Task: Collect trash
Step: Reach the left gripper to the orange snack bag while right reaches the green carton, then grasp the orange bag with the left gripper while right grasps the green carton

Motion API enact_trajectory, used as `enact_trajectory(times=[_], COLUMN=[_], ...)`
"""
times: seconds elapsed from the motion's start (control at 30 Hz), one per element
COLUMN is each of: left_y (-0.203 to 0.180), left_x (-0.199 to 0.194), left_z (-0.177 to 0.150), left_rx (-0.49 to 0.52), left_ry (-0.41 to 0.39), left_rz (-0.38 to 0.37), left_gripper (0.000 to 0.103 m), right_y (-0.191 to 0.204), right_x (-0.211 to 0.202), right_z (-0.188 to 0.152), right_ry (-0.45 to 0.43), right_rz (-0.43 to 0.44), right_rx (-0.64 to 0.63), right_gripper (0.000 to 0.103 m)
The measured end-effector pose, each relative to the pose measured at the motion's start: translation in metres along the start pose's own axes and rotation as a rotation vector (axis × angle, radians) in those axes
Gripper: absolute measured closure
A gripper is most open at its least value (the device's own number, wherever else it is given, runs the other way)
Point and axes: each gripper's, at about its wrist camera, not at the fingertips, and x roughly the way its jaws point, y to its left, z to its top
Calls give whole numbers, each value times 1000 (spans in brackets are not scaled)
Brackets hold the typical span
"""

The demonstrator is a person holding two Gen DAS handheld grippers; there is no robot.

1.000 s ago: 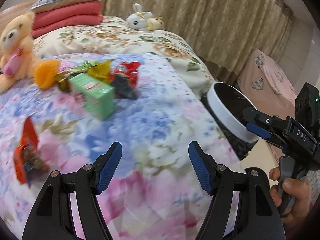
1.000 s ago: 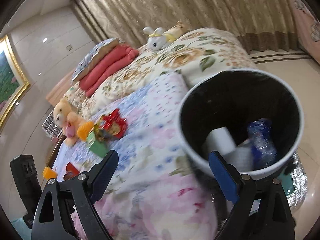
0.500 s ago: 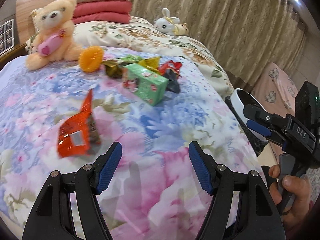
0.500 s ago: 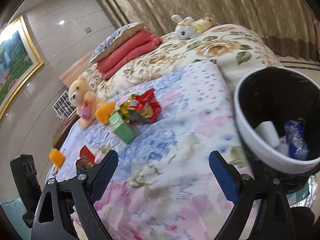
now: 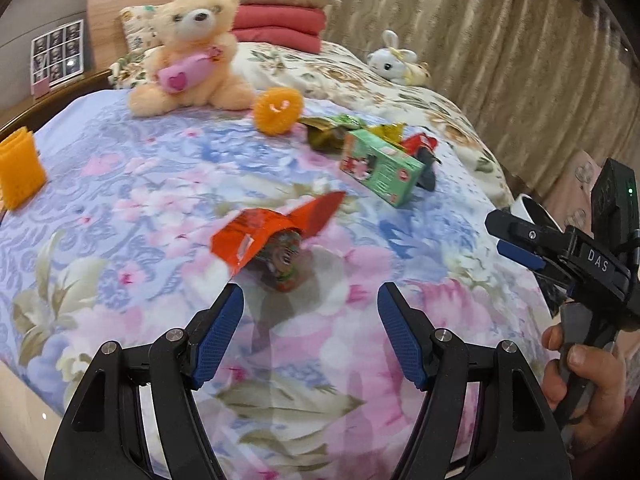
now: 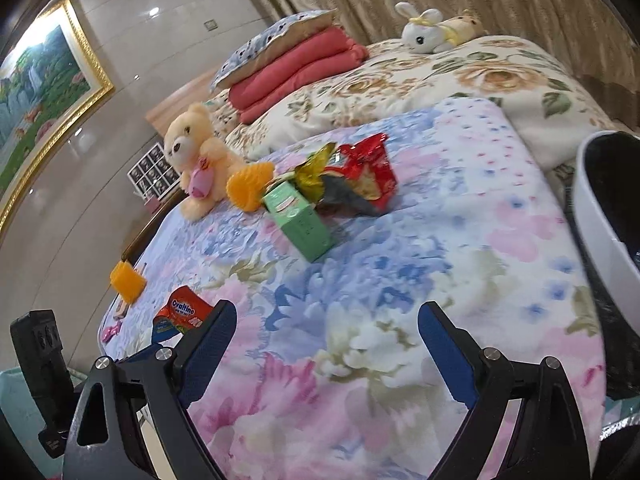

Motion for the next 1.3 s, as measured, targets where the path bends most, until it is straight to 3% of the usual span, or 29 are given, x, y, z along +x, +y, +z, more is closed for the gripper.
enact_trajectory(times=[0.2,0.47,0.73,0.8,0.9,1.03,1.1,1.17,1.3], left_y=[15,25,25,27,29,28,26,25,21], left_x=[2,25,41,44,49,52,53,53,52], left_z=[4,14,28,31,34,34,35,36,37], left_rx=[-9,-44,-17,-14,-11,-4,4,-2,1], left_ry=[-18,33,55,64,73,82,85,89,79], left_rz=[52,36,49,43,33,13,-6,-29,-41], left_gripper=[31,31,32,33,44,64,76,84,88], right_y=[10,18,23,24,30,35,33,32,30], right_x=[17,43,70,79,92,108,114,117,105], right_z=[3,13,34,39,46,51,52,52,47], right_ry=[19,50,57,54,60,81,95,110,90], right_rz=[13,17,7,11,7,-4,-10,-19,-11], right_rx=[-25,-65,-101,-106,-133,-152,-144,-133,-125], right_gripper=[10,10,10,11,12,23,36,65,67])
